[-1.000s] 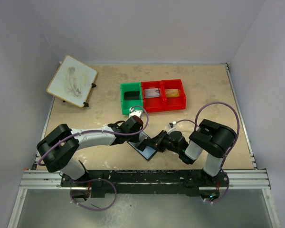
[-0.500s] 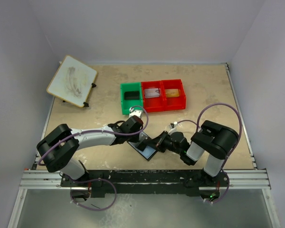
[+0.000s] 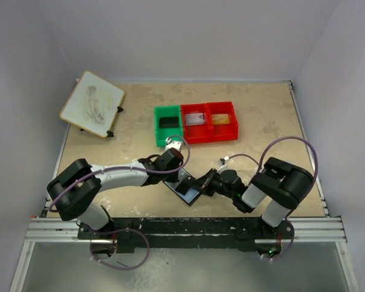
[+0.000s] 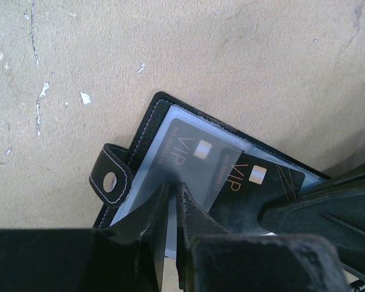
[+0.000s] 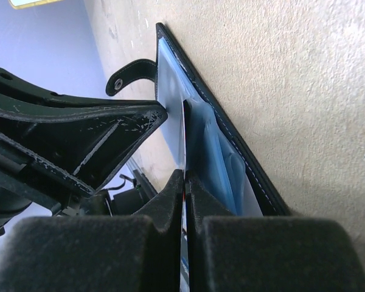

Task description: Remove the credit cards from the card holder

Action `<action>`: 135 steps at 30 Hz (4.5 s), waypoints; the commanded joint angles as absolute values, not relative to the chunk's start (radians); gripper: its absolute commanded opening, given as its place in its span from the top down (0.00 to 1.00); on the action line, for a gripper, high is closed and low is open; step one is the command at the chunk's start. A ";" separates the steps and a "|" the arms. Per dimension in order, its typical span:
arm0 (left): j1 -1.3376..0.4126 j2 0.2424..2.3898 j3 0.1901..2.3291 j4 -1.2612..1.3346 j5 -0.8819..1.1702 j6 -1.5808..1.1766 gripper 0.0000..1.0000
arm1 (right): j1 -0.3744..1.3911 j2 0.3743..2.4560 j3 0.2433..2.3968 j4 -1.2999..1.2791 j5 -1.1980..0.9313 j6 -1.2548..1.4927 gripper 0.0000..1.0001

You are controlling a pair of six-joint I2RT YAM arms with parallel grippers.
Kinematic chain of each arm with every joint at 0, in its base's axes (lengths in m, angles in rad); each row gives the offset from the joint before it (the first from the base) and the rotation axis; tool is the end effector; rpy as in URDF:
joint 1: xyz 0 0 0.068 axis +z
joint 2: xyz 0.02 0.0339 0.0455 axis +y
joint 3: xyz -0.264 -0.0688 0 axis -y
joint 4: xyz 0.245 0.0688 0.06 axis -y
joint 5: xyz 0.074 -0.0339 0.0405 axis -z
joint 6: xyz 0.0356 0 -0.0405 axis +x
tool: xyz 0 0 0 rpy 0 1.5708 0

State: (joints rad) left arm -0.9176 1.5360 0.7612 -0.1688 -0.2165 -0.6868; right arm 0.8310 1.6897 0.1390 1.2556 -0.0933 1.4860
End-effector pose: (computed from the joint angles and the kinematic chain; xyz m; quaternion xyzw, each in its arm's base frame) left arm 0.1833 -0.2270 0.1608 0.0758 0.9432 -0.1490 0.2871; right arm 0.1465 0.1654 0.1001 0.2319 0.7688 0.5600 0.2040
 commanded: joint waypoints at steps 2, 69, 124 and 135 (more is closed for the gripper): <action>-0.920 1.519 0.756 -0.200 -0.236 -0.677 0.93 | 0.836 1.644 0.126 1.212 -0.038 1.460 1.00; -0.920 1.269 0.723 -0.259 -0.416 -0.742 0.47 | 0.831 0.724 0.167 0.522 0.106 0.941 1.00; -0.595 0.903 0.876 -0.673 -0.949 -0.589 0.27 | 0.904 1.392 0.934 0.335 0.120 -0.577 1.00; -0.595 0.880 0.874 -0.670 -0.942 -0.583 0.26 | 0.871 1.747 1.311 0.146 0.163 -0.613 1.00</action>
State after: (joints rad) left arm -0.6022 0.8898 0.8436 -0.6769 -0.9211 -0.5831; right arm 0.8871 1.7012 1.1900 0.2050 0.1246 -0.5789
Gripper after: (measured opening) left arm 0.733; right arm 0.008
